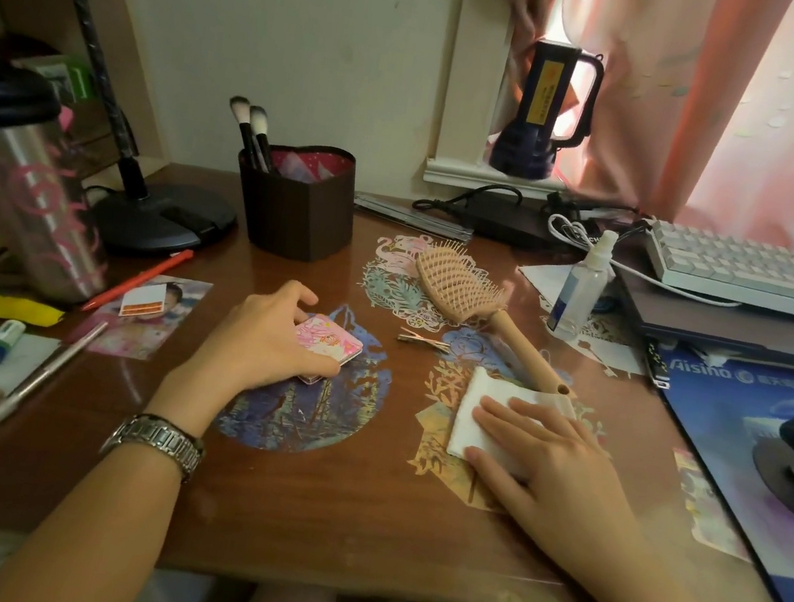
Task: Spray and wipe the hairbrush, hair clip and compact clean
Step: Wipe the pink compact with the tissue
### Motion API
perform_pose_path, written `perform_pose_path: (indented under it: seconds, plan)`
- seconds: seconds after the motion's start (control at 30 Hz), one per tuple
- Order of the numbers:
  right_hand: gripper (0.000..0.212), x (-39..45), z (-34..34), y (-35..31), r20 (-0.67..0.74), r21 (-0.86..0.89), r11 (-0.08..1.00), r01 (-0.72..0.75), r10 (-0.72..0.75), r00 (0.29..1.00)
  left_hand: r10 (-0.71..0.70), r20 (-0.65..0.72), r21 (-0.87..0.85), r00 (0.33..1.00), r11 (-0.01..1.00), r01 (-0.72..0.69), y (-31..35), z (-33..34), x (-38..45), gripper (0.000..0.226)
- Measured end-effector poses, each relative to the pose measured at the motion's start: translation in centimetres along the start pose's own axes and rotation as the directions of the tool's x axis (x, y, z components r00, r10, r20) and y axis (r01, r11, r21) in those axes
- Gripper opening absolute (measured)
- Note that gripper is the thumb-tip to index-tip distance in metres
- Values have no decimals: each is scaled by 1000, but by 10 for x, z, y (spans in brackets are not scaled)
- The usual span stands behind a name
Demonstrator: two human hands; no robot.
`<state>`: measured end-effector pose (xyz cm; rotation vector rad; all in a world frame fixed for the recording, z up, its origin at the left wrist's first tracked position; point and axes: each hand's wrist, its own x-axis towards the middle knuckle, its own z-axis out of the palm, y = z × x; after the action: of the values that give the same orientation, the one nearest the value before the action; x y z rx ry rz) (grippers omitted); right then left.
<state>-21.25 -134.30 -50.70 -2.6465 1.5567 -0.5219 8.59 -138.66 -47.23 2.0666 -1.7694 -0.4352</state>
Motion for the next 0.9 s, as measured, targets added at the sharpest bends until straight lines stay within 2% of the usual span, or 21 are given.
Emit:
perform_pose_path:
  seconds: [0.17, 0.4, 0.53, 0.73, 0.8, 0.9]
  plan:
    - [53, 0, 0, 0, -8, 0, 1000, 5, -5, 1000, 191, 37, -141, 981, 973, -184, 17, 3, -12, 77]
    - [57, 0, 1, 2, -6, 1, 1000, 4, -4, 1000, 439, 235, -229, 867, 892, -390, 38, 15, -31, 68]
    - [51, 0, 0, 1, -30, -1, 1000, -5, 5, 1000, 478, 331, -212, 814, 878, -430, 40, 21, -34, 68]
    - [44, 1, 3, 3, -64, 39, 999, 3, -1, 998, 493, 357, -244, 793, 869, -430, 37, 24, -34, 78]
    - [41, 2, 2, 4, -86, 123, 992, -4, 15, 996, 490, 359, -259, 794, 870, -420, 34, 23, -33, 85]
    - [30, 4, -3, 1, -115, 340, 939, -48, 92, 989, 473, 326, -273, 819, 876, -397, 27, 17, -32, 86]
